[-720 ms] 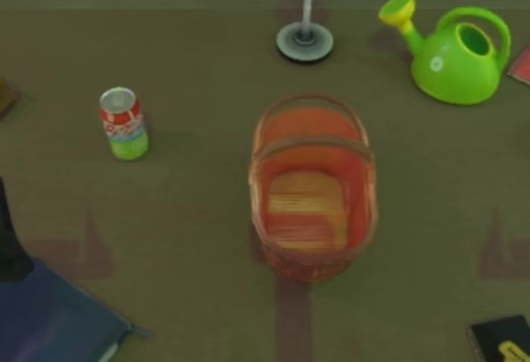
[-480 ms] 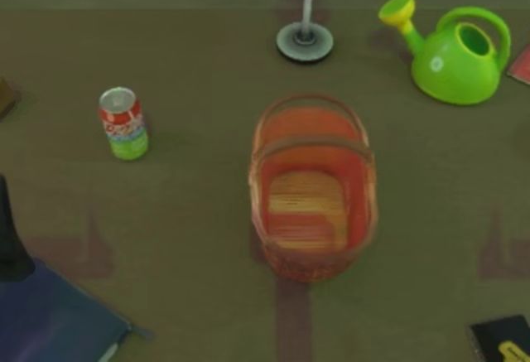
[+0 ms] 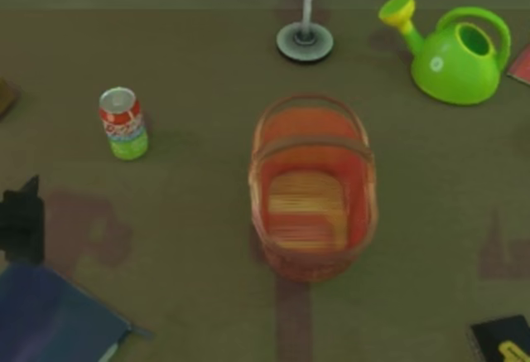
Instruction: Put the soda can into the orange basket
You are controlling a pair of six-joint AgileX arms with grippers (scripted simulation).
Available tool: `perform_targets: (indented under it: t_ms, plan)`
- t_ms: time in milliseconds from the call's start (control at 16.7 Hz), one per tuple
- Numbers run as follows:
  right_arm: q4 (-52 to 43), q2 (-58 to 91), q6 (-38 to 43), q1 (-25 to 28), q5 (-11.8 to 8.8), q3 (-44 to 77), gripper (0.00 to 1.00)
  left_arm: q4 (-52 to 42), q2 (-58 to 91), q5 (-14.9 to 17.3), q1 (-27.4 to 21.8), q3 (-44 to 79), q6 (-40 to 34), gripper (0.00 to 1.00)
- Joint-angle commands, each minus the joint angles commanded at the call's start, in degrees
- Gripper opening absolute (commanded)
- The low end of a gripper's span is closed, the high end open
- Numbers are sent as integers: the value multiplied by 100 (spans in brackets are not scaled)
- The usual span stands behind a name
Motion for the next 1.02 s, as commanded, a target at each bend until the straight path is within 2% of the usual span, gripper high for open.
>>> perform_targets:
  t_ms: [600, 1020]
  plan:
    - [0, 0, 0, 0, 0, 0, 100, -3608, 6022, 38, -502, 5130, 1581, 100]
    - [0, 0, 0, 0, 0, 0, 100, -5172, 9531, -84, -606, 8642, 2496, 100]
